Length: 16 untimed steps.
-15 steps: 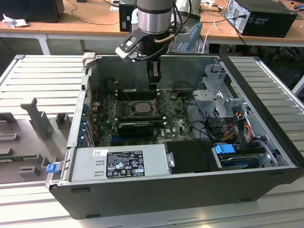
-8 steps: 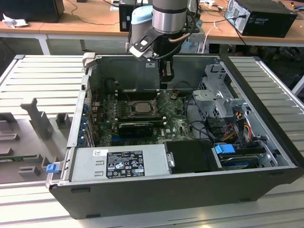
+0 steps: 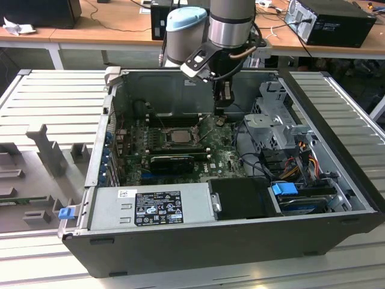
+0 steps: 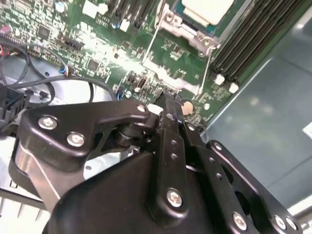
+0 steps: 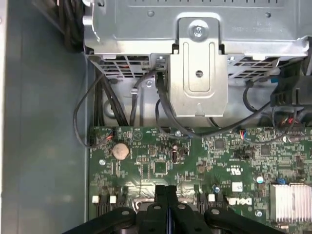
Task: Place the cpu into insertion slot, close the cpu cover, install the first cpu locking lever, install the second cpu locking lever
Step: 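Close the cpu cover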
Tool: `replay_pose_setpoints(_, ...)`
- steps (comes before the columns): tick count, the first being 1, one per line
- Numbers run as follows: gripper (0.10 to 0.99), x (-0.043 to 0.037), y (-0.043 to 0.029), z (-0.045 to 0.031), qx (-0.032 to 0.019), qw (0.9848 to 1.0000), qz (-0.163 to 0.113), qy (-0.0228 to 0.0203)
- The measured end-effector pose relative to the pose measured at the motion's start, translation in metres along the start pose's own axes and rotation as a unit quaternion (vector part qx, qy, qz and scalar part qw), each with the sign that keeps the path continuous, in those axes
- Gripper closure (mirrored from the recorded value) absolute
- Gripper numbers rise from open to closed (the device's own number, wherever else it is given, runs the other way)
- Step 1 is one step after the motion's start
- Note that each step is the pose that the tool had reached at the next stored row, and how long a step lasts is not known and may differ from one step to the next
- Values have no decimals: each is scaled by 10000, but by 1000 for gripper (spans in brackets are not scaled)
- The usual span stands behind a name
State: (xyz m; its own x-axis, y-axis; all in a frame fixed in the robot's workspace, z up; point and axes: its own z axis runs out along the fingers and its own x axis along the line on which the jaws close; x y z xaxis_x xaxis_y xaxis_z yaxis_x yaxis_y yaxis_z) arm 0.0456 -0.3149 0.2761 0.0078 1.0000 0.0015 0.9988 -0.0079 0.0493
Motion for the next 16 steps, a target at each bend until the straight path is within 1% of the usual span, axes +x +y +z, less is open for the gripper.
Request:
replay_pose_setpoints(1, 980, 0, 17, 23, 2, 10000, 0, 0)
replay_pose_setpoints(3, 980, 0, 29, 61, 9, 10000, -10, 1)
replay_pose_setpoints(5, 980, 0, 44, 131, 14, 10000, -56, 2)
replay_pose_setpoints(7, 980, 0, 49, 175, 14, 10000, -88, 4)
replay_pose_setpoints(8, 980, 0, 47, 219, 23, 9999, -123, 6)
replay_pose_setpoints(9, 980, 0, 41, 231, 50, 9999, -128, 7)
replay_pose_setpoints(10, 980, 0, 28, 234, 57, 9999, -129, 6)
replay_pose_setpoints(14, 980, 0, -15, 239, 65, 9999, -129, 6)
replay_pose_setpoints(16, 980, 0, -25, 240, 66, 9999, -129, 7)
